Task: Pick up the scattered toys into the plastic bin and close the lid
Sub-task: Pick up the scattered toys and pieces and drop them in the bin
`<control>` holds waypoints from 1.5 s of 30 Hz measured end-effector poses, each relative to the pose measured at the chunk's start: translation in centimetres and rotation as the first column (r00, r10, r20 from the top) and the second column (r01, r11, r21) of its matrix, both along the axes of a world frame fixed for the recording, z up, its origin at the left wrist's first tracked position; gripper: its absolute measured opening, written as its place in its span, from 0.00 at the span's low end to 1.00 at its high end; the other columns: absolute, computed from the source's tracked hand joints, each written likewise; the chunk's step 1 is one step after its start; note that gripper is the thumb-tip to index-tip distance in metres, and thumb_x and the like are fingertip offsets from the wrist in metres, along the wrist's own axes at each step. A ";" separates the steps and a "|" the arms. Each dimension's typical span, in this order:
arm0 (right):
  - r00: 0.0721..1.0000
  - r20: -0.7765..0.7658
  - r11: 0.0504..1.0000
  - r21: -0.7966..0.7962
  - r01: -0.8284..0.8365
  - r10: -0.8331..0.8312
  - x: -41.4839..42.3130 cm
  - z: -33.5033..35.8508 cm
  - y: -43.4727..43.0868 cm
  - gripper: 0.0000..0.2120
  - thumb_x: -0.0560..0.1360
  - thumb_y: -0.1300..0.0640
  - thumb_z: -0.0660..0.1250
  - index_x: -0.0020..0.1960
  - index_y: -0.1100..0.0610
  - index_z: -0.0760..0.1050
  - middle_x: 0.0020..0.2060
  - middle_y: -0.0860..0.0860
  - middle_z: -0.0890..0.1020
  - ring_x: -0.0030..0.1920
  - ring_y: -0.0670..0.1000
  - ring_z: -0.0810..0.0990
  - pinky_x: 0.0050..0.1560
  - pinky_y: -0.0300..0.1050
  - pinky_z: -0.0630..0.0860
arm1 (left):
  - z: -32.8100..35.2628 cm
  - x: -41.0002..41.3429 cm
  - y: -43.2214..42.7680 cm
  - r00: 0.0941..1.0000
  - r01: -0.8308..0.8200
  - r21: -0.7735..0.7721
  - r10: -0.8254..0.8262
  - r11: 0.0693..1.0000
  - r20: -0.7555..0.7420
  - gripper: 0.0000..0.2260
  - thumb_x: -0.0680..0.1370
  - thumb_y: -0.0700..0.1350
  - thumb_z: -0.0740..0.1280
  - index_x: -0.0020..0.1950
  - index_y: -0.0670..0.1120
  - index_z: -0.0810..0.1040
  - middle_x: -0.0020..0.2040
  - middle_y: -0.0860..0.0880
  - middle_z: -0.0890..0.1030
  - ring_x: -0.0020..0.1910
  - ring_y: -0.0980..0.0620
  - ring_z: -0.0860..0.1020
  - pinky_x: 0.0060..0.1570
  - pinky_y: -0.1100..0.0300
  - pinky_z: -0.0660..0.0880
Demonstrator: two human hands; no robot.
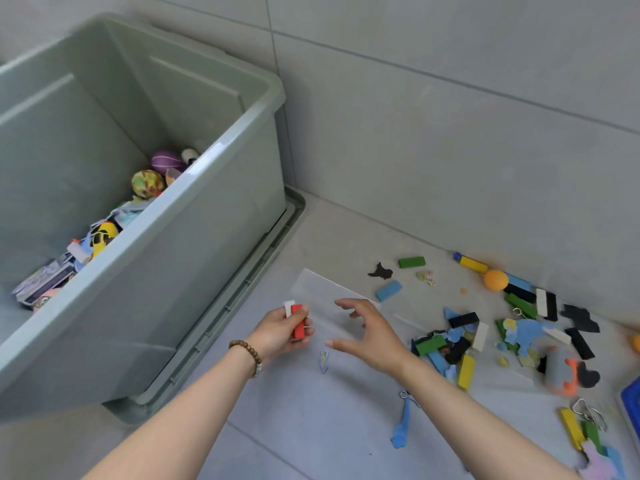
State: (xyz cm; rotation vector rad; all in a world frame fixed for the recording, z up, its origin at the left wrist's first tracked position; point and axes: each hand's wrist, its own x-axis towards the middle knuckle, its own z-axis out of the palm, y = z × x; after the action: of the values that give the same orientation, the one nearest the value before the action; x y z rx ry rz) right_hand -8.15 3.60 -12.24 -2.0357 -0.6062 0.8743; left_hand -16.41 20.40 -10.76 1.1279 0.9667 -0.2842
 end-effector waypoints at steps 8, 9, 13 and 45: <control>0.975 0.154 0.964 -0.235 -0.122 0.161 -2.8 -3.0 0.9 0.20 0.65 0.51 0.75 0.55 0.49 0.76 0.49 0.42 0.70 0.53 0.43 0.68 0.56 0.38 0.64 | -1.5 -3.7 2.9 0.997 -0.010 0.017 0.012 1.000 -0.079 0.03 0.77 0.42 0.66 0.49 0.44 0.74 0.44 0.46 0.83 0.33 0.54 0.81 0.36 0.60 0.81; 0.973 0.170 0.964 -0.243 -0.113 0.157 -2.9 -3.1 0.9 0.18 0.64 0.51 0.75 0.53 0.50 0.77 0.48 0.42 0.71 0.52 0.43 0.67 0.55 0.38 0.63 | -1.7 -3.8 2.9 0.995 -0.014 -0.003 0.014 1.000 -0.095 0.03 0.78 0.42 0.66 0.48 0.45 0.73 0.44 0.47 0.83 0.33 0.54 0.81 0.37 0.59 0.81; 0.981 0.151 0.965 -0.247 -0.084 0.124 -3.3 -3.1 1.2 0.13 0.64 0.53 0.75 0.45 0.48 0.74 0.46 0.42 0.73 0.48 0.43 0.68 0.54 0.40 0.65 | -2.0 -3.7 2.2 0.992 -0.028 -0.039 0.023 0.999 -0.123 0.03 0.78 0.42 0.65 0.45 0.46 0.73 0.36 0.47 0.79 0.28 0.55 0.78 0.32 0.61 0.79; 0.978 0.010 0.973 0.104 0.206 -0.208 6.5 -0.9 -2.1 0.26 0.66 0.52 0.77 0.61 0.46 0.72 0.56 0.37 0.72 0.55 0.36 0.71 0.48 0.21 0.65 | -1.8 6.6 -4.6 0.989 -0.140 -0.419 0.144 0.897 -0.023 0.22 0.78 0.60 0.57 0.58 0.43 0.75 0.46 0.47 0.82 0.43 0.50 0.80 0.43 0.57 0.79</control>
State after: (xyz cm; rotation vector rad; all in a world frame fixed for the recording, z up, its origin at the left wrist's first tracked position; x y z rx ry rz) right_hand -1.64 1.47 -13.10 -1.9753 -0.4313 0.6861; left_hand -9.78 15.84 -12.53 0.6594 0.9205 -0.3495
